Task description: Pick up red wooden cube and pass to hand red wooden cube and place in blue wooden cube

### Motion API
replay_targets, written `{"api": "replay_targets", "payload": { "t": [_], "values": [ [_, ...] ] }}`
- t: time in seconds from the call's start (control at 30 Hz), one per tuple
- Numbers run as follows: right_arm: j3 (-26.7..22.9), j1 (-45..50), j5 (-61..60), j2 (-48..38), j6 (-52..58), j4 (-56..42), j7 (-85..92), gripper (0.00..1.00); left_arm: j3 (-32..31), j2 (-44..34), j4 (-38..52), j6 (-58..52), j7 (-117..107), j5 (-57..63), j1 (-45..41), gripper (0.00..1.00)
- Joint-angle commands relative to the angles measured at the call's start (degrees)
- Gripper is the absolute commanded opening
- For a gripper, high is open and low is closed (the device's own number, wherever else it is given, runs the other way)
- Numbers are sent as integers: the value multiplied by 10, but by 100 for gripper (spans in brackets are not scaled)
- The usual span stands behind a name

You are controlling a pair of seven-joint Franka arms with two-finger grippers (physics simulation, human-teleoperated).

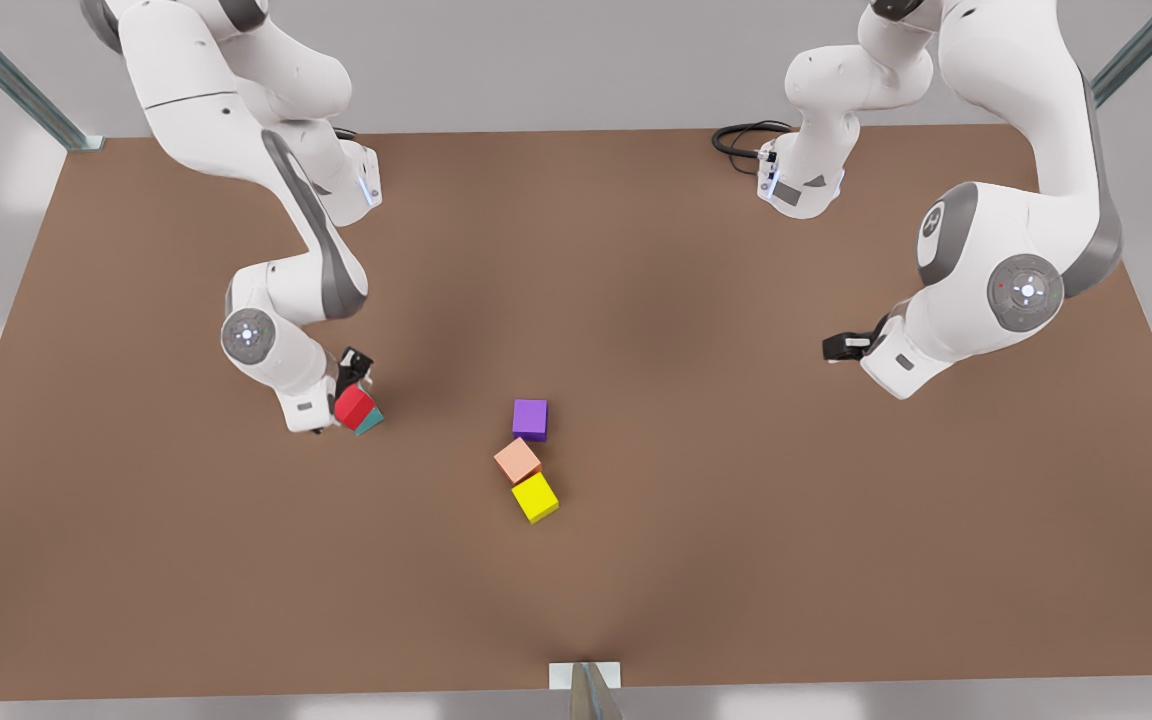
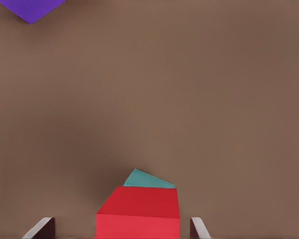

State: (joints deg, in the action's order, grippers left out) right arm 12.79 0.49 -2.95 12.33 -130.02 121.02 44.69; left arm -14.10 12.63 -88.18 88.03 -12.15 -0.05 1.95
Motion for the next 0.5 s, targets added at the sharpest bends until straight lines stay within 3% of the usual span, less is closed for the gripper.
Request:
{"api": "replay_targets", "payload": {
  "t": [0.0, 0.1, 0.23, 0.33, 0.47],
  "values": [
    [1, -1, -30, -13, 79, -19, 17, 100, 0, -1, 0, -1, -5, 0, 0, 100],
    [-2, -4, -43, -6, 183, -126, -57, 100, 0, -1, 0, -1, -4, 0, 1, 100],
    [-23, -9, -17, 15, 271, -252, -556, 100, 0, -1, 0, -1, -4, 0, 1, 100],
    [-80, -20, 13, 18, 347, -351, -534, 100, 0, -1, 0, -1, -3, 0, 2, 100],
    [-102, -60, 7, -43, 456, -340, -486, 100, 0, -1, 0, -2, -2, 1, 2, 100]
  ]
}}
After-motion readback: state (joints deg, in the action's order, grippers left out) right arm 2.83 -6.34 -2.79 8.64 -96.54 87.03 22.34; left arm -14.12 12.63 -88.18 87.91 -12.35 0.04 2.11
